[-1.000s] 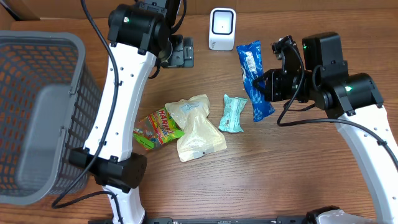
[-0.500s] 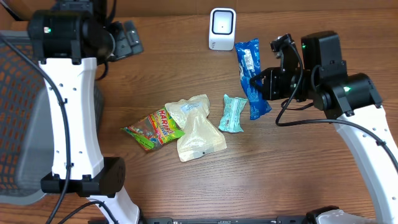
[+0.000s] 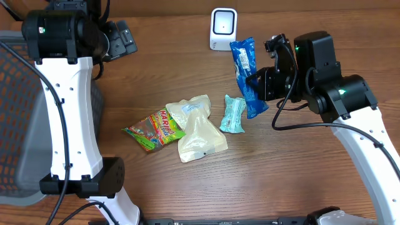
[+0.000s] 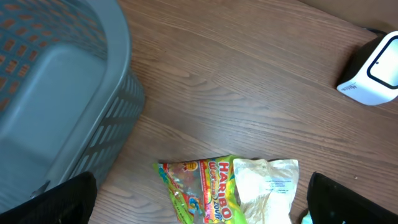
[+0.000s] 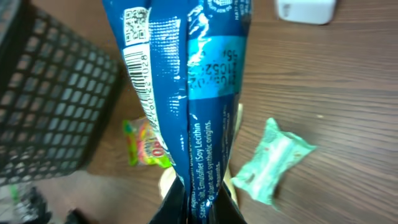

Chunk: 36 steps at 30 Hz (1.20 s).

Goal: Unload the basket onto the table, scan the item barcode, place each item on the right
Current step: 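Lift the blue bar off the table with the right gripper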

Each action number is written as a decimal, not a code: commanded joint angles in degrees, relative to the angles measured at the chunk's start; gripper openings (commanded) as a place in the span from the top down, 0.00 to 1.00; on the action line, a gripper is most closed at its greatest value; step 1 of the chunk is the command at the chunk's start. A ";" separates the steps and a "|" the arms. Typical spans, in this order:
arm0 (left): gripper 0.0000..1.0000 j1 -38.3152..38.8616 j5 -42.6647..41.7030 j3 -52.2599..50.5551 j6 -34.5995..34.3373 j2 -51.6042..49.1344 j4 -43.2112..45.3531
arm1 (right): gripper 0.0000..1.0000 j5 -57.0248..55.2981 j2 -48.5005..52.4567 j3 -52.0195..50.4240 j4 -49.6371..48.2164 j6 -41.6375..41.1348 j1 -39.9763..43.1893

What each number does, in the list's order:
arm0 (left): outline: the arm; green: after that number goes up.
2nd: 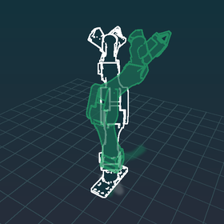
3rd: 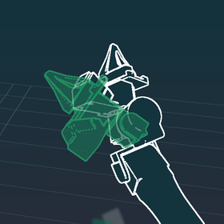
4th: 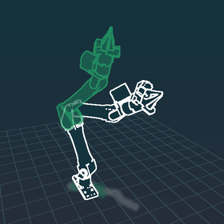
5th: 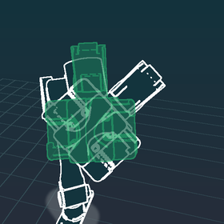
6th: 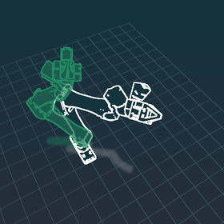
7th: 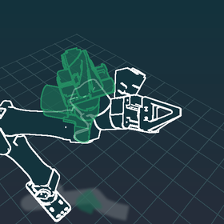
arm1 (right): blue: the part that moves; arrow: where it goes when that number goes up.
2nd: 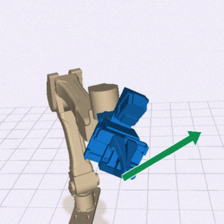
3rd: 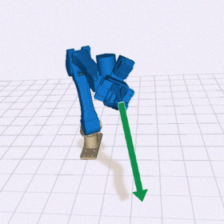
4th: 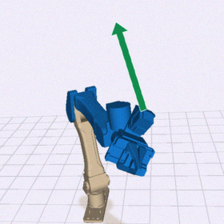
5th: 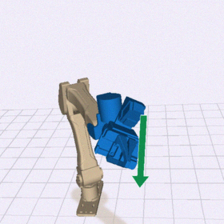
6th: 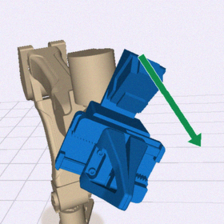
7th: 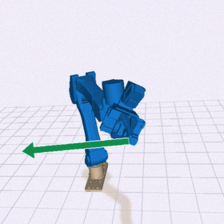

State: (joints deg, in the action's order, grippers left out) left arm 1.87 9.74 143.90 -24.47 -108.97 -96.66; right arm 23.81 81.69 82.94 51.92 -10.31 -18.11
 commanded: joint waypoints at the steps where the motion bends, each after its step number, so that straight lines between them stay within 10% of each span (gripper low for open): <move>1: 0.00 0.00 1.16 0.63 -0.85 0.66 0.00 | 0.96 -9.57 -0.79 -0.15 -0.70 0.07 -0.33; 21: 0.00 0.02 1.18 0.63 -0.85 0.66 0.00 | 0.95 -43.69 22.75 -4.98 -3.10 -6.32 -5.38; 23: 0.00 0.02 1.16 0.63 -0.85 0.66 0.00 | 0.73 -43.71 22.60 -4.76 -2.95 -6.27 -5.35; 25: 0.00 0.02 1.16 0.63 -0.85 0.66 0.00 | 0.30 -43.65 22.47 -3.56 -1.49 -6.27 -5.33; 29: 0.00 0.02 1.18 0.63 -0.85 0.66 0.00 | 0.08 -36.37 22.47 -1.53 1.16 -2.10 -0.28; 36: 0.00 0.02 1.16 0.63 -0.85 0.66 0.00 | 0.06 -6.32 22.99 -1.55 -0.68 9.11 16.65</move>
State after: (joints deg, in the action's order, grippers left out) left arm 1.87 9.74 143.87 -24.47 -108.97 -96.64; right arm -1.02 105.27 79.72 51.92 -8.34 -8.86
